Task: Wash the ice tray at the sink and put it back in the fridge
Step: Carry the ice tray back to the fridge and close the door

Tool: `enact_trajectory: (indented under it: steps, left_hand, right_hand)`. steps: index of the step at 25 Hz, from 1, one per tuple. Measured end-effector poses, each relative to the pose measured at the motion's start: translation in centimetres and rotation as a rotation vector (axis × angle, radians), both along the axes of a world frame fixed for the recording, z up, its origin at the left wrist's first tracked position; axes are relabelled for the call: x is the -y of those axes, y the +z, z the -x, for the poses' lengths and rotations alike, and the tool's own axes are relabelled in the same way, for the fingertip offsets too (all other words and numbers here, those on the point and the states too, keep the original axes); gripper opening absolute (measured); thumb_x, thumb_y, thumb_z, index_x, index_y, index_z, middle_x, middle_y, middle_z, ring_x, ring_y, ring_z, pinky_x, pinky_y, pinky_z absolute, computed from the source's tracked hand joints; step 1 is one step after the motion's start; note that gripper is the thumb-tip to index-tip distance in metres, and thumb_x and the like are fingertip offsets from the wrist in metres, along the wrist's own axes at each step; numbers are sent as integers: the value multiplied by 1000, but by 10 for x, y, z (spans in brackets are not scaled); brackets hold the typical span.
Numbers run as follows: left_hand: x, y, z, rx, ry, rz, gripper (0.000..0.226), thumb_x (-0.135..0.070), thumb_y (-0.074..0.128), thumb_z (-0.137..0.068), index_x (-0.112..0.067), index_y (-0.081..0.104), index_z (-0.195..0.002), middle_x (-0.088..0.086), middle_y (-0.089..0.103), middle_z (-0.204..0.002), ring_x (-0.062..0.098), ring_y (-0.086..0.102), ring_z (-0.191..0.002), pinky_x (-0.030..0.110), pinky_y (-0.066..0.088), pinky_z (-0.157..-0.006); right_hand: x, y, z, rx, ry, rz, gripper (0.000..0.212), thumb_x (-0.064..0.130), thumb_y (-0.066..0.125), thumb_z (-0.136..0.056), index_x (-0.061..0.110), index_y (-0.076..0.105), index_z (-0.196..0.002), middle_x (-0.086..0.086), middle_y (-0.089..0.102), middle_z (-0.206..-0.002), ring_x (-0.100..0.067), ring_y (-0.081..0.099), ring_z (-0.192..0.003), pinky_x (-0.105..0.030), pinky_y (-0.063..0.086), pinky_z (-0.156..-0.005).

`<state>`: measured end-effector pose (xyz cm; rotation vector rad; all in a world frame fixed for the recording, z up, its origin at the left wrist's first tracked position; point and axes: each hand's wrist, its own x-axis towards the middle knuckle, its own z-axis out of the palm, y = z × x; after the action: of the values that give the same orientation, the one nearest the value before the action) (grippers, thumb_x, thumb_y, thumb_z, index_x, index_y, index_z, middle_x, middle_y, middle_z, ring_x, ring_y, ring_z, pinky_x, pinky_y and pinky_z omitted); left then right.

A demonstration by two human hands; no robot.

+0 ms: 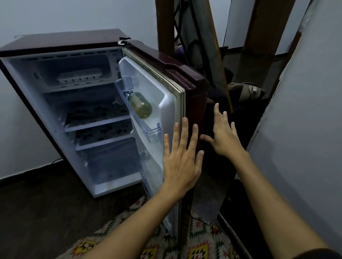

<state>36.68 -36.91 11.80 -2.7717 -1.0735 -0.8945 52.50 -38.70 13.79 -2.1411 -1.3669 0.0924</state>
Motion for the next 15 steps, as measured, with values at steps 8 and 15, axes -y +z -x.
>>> enact_trajectory:
  steps: [8, 15]
  left_hand:
    - [-5, -8, 52, 47, 109, -48, 66, -37, 39, -93, -17, 6, -147, 9, -5, -154, 22, -6, -144, 45, -4, -116]
    - [-30, -22, 129, 53, 299, -14, 66, -38, 37, -93, -17, 7, -148, 8, -2, -155, 25, 0, -144, 48, 1, -115]
  right_hand:
    - [-2, -10, 73, -85, 95, -189, 104, 35, 65, -83, 16, -14, -147, -12, 8, -157, -29, 17, -143, -57, 15, -113]
    - [-18, -15, 151, -186, 211, -425, 78, 22, 66, -85, 25, 18, -147, -2, 33, -147, -22, 49, -124, -40, 51, -90]
